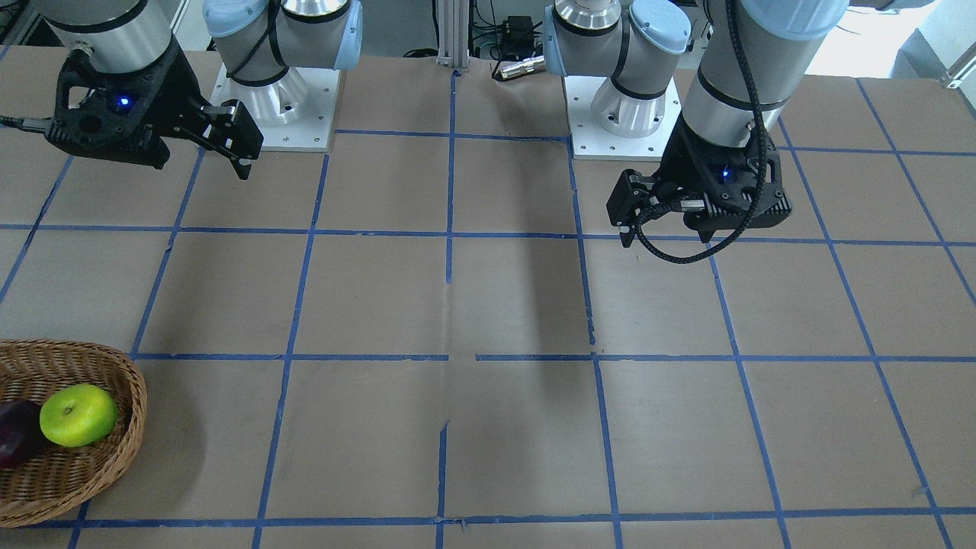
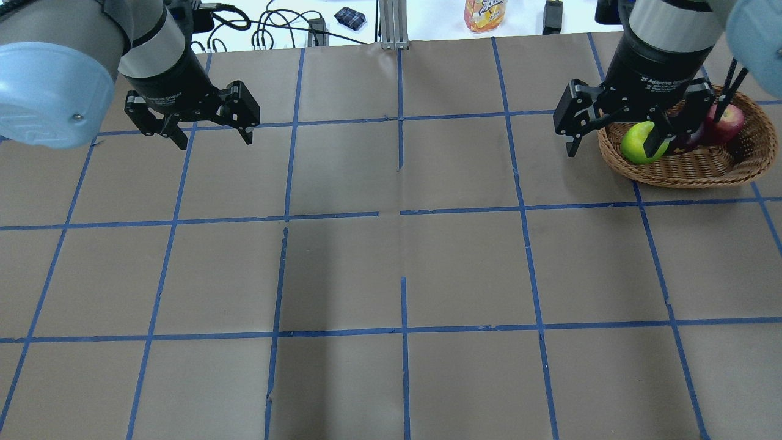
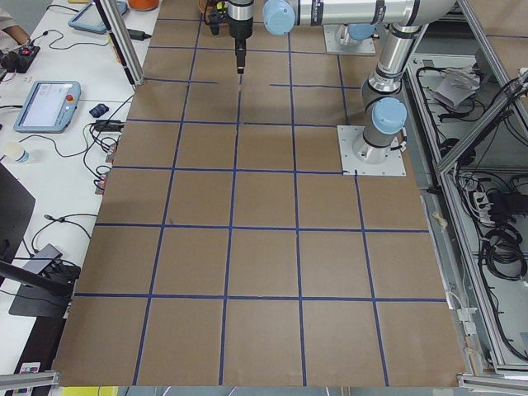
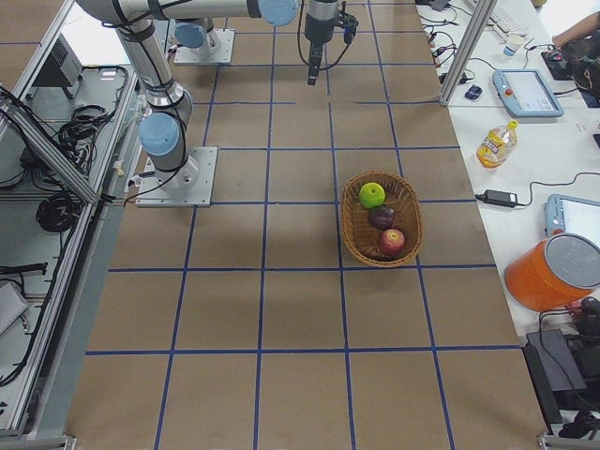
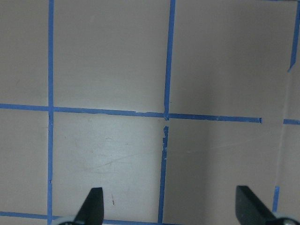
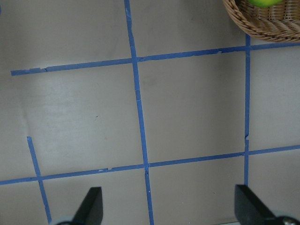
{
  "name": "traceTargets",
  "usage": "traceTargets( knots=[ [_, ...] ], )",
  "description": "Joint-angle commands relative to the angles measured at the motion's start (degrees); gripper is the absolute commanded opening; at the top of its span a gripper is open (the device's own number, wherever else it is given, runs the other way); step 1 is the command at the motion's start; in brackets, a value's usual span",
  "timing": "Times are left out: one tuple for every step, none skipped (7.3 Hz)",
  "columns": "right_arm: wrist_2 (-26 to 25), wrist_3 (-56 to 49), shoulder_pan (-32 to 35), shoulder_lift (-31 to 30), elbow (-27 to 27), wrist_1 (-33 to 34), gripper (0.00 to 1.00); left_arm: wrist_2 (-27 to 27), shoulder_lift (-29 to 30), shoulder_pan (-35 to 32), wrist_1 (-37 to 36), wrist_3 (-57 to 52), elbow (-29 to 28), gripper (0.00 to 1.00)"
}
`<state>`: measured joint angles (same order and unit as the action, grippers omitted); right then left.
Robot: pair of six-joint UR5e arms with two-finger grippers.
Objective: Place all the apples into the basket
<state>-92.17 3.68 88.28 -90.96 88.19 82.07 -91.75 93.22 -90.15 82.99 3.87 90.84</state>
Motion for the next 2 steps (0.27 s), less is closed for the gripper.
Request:
traceTargets(
  knots=[
    [1.99, -0.34, -0.13, -0.01, 0.14, -0.25, 1.0, 0.0, -0.14, -0.03, -0.02, 0.0, 0.04, 1.0],
    [1.99, -0.25, -0.13, -0.01, 0.22, -0.25, 1.0, 0.0, -0.15, -0.03, -0.02, 0.0, 0.04, 1.0]
  ],
)
